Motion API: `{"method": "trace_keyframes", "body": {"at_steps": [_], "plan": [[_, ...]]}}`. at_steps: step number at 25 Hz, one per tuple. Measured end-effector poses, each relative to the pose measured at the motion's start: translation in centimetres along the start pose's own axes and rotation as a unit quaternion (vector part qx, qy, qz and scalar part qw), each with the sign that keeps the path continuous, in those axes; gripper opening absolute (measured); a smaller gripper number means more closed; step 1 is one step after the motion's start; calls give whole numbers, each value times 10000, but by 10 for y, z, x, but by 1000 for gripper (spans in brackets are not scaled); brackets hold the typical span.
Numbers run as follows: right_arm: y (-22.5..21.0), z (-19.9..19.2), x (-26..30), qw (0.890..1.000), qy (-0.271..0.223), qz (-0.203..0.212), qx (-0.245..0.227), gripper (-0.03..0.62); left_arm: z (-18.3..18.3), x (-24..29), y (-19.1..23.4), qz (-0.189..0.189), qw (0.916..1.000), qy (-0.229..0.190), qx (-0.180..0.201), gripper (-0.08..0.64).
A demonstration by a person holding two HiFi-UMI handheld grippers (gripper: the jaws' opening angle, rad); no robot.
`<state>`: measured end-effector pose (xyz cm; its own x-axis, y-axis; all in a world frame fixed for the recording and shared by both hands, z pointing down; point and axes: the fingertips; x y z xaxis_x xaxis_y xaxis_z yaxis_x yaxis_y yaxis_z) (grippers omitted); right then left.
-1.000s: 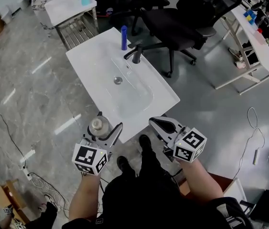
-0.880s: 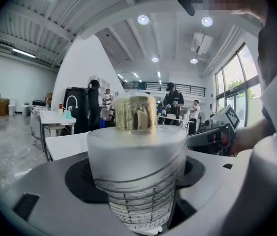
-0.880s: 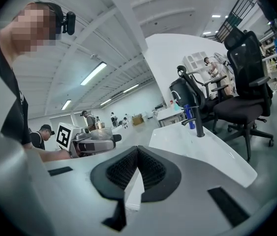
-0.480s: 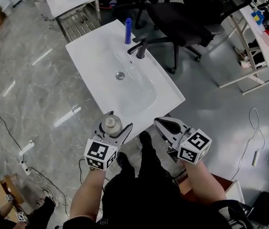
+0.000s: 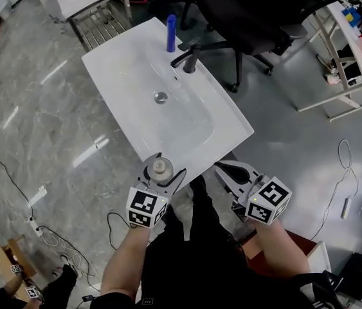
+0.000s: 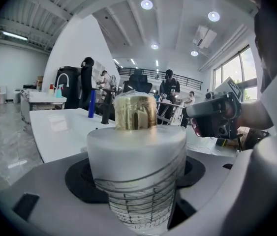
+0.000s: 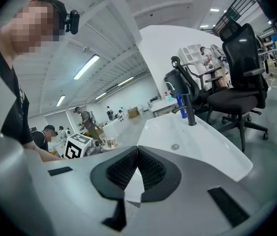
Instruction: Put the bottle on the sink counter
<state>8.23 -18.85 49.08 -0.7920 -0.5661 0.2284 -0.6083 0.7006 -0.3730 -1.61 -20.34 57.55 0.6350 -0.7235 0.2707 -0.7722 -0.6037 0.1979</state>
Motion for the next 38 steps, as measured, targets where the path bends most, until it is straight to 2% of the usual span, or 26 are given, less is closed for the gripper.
{"method": "trace_keyframes", "body": {"at_steps": [11,17,22,27,38], "plan": [[-15,-2,1,9999,57,-100,82,15,-42,25,-5,-110,9989,452,111,337],[-17,-3,5,9998,99,-121,108,15,-47,29,-8,-163,9969,647,416,337],[-10,-4,10,9999,94,-37,121,15,-58,28,-12,-136,9918,1001,780,337],[-7,-7,7,9999,84,-34,126,15,-63,29,-15,-128,9885,1131,999,337],[-7,-9,3,9998,74,-69,153,15,-68,34,-14,-6,9839,1316,1210,337]]}}
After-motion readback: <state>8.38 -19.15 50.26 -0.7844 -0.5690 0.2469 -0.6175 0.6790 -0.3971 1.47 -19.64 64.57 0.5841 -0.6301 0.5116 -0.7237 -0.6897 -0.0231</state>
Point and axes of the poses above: the fingertips, and each gripper's own axes: x forward along the fingers, y to its left, z out of its top, and after that the axes turned 8 degrees about -y, right-handed
